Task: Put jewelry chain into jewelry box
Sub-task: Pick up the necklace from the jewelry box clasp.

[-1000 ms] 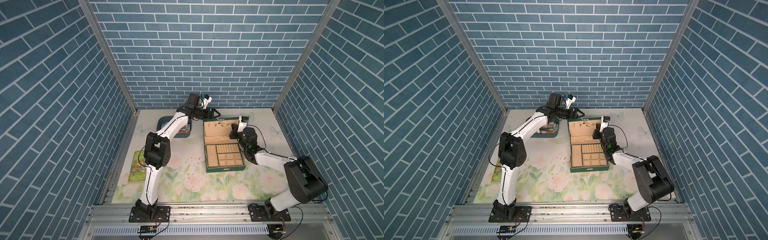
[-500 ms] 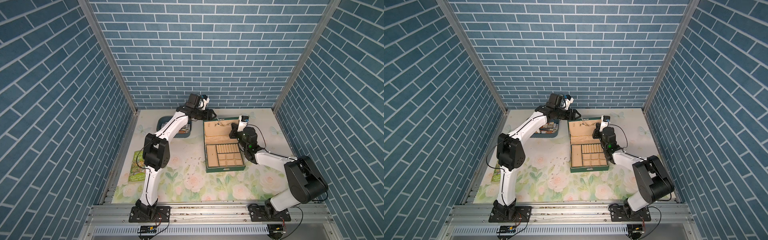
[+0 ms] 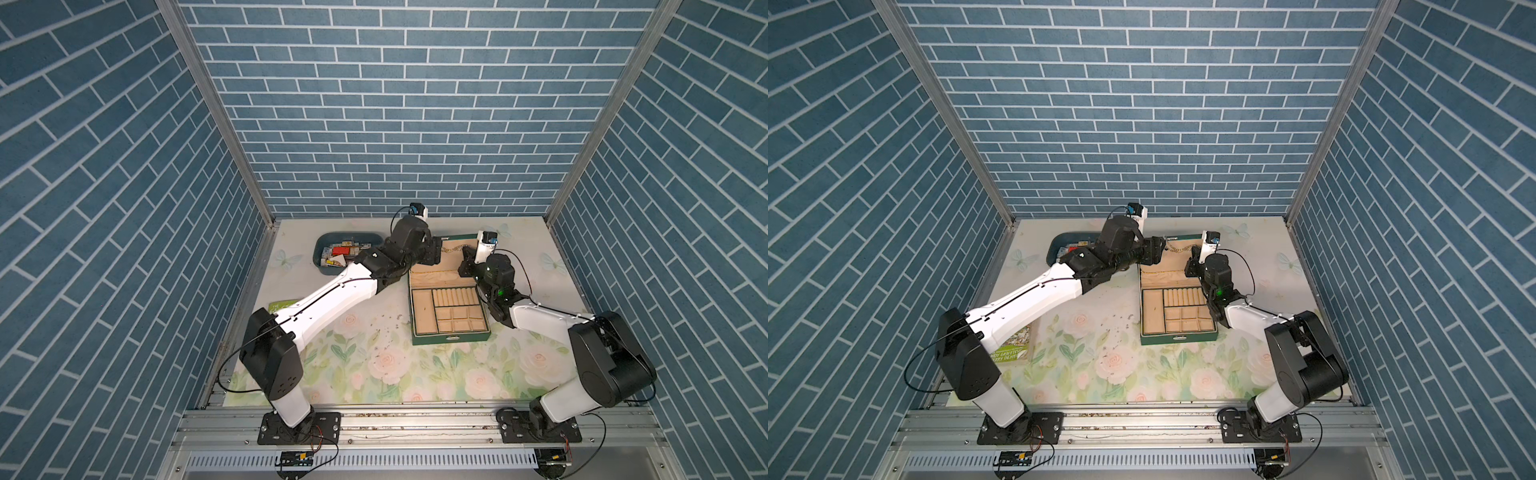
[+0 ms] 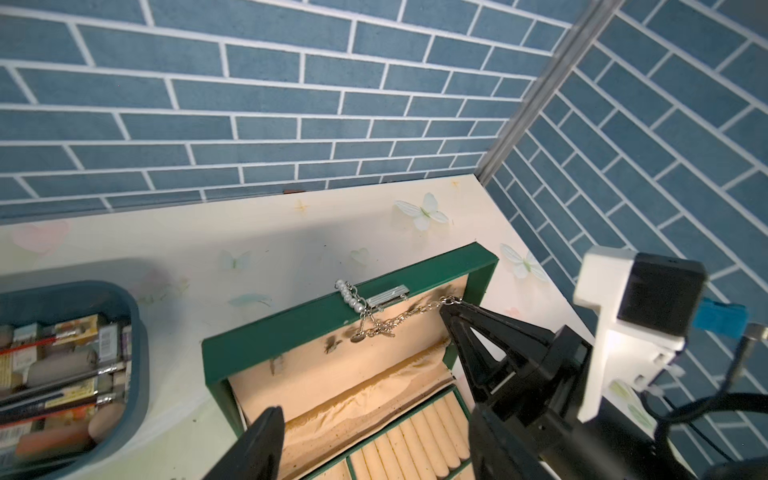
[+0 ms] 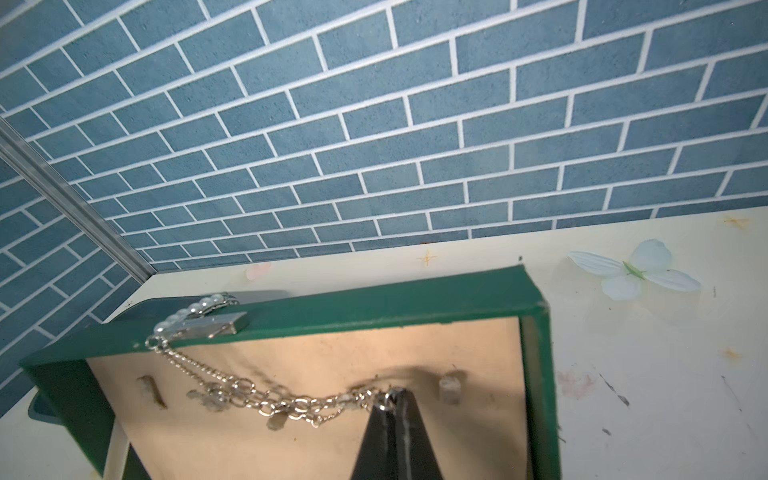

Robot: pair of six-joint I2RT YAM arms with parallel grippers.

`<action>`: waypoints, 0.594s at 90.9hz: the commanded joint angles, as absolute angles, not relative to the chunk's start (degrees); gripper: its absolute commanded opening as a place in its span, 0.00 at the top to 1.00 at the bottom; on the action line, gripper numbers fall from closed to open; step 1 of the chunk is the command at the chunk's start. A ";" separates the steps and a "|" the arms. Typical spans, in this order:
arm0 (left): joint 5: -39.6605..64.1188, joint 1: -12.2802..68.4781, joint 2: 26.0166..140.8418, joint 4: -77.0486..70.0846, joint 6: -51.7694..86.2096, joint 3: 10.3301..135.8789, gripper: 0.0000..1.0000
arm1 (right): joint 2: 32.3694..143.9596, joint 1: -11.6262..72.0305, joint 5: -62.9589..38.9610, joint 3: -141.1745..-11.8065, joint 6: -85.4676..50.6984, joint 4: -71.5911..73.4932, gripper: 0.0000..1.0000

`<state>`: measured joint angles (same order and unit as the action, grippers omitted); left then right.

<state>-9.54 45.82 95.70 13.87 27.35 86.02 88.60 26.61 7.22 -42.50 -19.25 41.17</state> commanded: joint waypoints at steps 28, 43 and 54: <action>-18.64 49.47 101.95 -0.41 43.24 82.83 0.29 | 87.78 26.71 6.16 -43.77 -20.04 41.70 1.00; -16.18 47.92 105.55 0.25 45.87 85.01 0.34 | 87.44 26.71 5.95 -43.55 -20.22 41.83 1.00; -16.16 47.34 105.50 0.08 45.85 85.24 0.36 | 86.71 26.72 5.32 -43.35 -20.14 41.84 1.00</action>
